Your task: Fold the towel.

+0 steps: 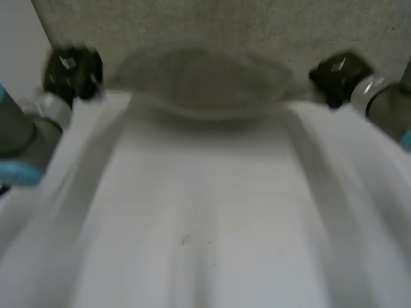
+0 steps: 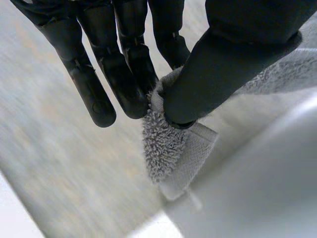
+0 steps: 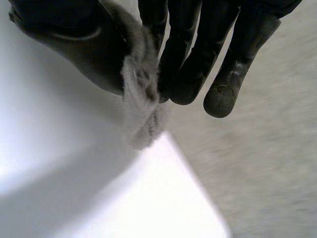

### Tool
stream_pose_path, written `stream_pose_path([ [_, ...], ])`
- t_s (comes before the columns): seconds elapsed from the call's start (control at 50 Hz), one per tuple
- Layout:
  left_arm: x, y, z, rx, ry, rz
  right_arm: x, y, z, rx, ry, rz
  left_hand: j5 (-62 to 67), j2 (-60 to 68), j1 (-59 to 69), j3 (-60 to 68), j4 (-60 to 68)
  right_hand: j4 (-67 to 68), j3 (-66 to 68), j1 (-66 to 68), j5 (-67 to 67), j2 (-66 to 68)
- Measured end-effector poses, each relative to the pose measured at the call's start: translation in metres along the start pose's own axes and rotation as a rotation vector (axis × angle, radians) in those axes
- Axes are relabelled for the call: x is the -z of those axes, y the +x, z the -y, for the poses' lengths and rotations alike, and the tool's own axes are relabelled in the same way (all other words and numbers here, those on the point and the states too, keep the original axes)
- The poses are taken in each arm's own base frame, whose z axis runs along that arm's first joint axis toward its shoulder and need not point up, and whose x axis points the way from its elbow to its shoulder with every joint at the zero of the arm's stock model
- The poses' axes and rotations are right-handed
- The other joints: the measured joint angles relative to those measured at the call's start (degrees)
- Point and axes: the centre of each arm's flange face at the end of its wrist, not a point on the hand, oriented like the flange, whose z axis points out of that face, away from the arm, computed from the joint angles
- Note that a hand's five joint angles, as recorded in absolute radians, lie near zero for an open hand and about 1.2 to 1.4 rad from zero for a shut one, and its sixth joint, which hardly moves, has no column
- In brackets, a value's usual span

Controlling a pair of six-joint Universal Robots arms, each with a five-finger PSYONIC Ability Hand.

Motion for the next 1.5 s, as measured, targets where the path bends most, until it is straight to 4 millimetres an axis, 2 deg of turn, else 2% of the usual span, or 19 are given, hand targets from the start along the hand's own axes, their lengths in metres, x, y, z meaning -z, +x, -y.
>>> stream_pose_path([
  [0.04, 0.016, 0.014, -0.038, 0.014, -0.069, -0.049, -0.005, -0.026, -0.031, 0.014, -0.047, 0.076, 0.0, 0.0, 0.0, 0.0, 0.0, 0.0, 0.0, 0.0, 0.0, 0.0],
  [0.14, 0.046, 0.035, -0.092, 0.034, -0.164, -0.098, -0.008, -0.069, -0.083, 0.077, -0.124, 0.168, 0.0, 0.0, 0.0, 0.0, 0.0, 0.0, 0.0, 0.0, 0.0, 0.0],
  [0.24, 0.065, 0.043, -0.111, -0.001, -0.218, -0.119, -0.004, -0.079, -0.106, 0.149, -0.197, 0.177, 0.0, 0.0, 0.0, 0.0, 0.0, 0.0, 0.0, 0.0, 0.0, 0.0],
  [0.32, 0.075, 0.041, -0.101, -0.094, -0.248, -0.131, 0.01, -0.062, -0.1, 0.181, -0.239, 0.136, 0.0, 0.0, 0.0, 0.0, 0.0, 0.0, 0.0, 0.0, 0.0, 0.0],
  [0.46, 0.097, 0.013, -0.057, -0.232, -0.325, -0.108, 0.062, -0.018, -0.061, 0.183, -0.267, 0.085, 0.0, 0.0, 0.0, 0.0, 0.0, 0.0, 0.0, 0.0, 0.0, 0.0],
  [0.62, 0.147, 0.0, 0.005, -0.236, -0.41, -0.086, 0.131, -0.01, -0.044, 0.194, -0.402, 0.308, 0.0, 0.0, 0.3, 0.0, 0.0, 0.0, 0.0, 0.0, 0.1, 0.0],
  [0.72, 0.16, -0.005, 0.021, -0.235, -0.403, -0.06, 0.135, 0.001, -0.037, 0.185, -0.36, 0.341, 0.0, 0.0, 0.3, 0.0, 0.0, 0.0, 0.0, 0.0, 0.1, 0.0],
  [0.8, 0.152, -0.008, 0.019, -0.24, -0.38, -0.055, 0.113, 0.01, -0.044, 0.153, -0.326, 0.302, 0.0, 0.0, 0.3, 0.0, 0.0, 0.0, 0.0, 0.0, 0.1, 0.0],
  [0.84, 0.139, -0.006, 0.013, -0.244, -0.36, -0.067, 0.097, 0.013, -0.051, 0.134, -0.324, 0.277, 0.0, 0.0, 0.3, 0.0, 0.0, 0.0, 0.0, 0.0, 0.4, 0.0],
  [0.9, 0.118, 0.001, 0.004, -0.249, -0.329, -0.099, 0.074, 0.014, -0.065, 0.11, -0.344, 0.249, 0.0, 0.0, 0.3, 0.0, 0.0, 0.0, 0.0, 0.0, 0.6, 0.0],
  [0.94, 0.091, 0.014, -0.01, -0.255, -0.296, -0.142, 0.048, 0.007, -0.082, 0.096, -0.385, 0.228, 0.0, 0.0, 0.3, 0.0, 0.0, 0.0, 0.0, 0.0, 0.7, 0.0],
  [1.04, 0.044, 0.034, -0.038, -0.265, -0.265, -0.175, 0.015, -0.01, -0.102, 0.084, -0.426, 0.194, 0.3, 0.0, 0.5, 0.0, 0.0, 0.0, 0.0, 0.0, 0.8, 0.0],
  [1.14, 0.007, 0.048, -0.066, -0.277, -0.252, -0.169, -0.008, -0.022, -0.114, 0.062, -0.409, 0.14, 0.3, 0.0, 0.6, 0.0, 0.0, 0.0, 0.0, 0.0, 0.8, 0.0],
  [1.2, -0.007, 0.054, -0.079, -0.284, -0.253, -0.158, -0.017, -0.026, -0.115, 0.06, -0.382, 0.102, 0.3, 0.0, 0.6, 0.0, 0.0, 0.0, 0.0, 0.0, 0.8, 0.0],
  [1.36, -0.025, 0.058, -0.097, -0.292, -0.264, -0.14, -0.033, -0.029, -0.114, 0.085, -0.325, 0.017, -1.9, -3.5, -1.5, -3.4, -3.5, 0.0, 0.0, 0.0, 0.8, 0.0],
  [1.4, -0.028, 0.057, -0.099, -0.293, -0.262, -0.137, -0.036, -0.028, -0.114, 0.094, -0.32, -0.005, -24.9, -28.0, -25.9, -27.5, -28.1, -11.5, -11.3, -10.7, -11.9, -12.0],
  [1.42, -0.028, 0.057, -0.1, -0.293, -0.261, -0.136, -0.037, -0.028, -0.115, 0.096, -0.321, -0.012, -37.2, -38.2, -37.7, -37.4, -38.1, -23.0, -22.8, -23.7, -23.8, -23.8],
  [1.46, -0.029, 0.057, -0.1, -0.292, -0.259, -0.135, -0.037, -0.028, -0.115, 0.098, -0.326, -0.02, -50.5, -52.1, -50.6, -51.7, -51.9, -40.0, -41.1, -40.9, -42.0, -42.8],
  [1.5, -0.03, 0.056, -0.099, -0.292, -0.256, -0.133, -0.037, -0.028, -0.116, 0.098, -0.332, -0.027, -54.6, -56.2, -54.5, -56.2, -56.2, -55.0, -55.1, -55.1, -58.1, -56.9],
])
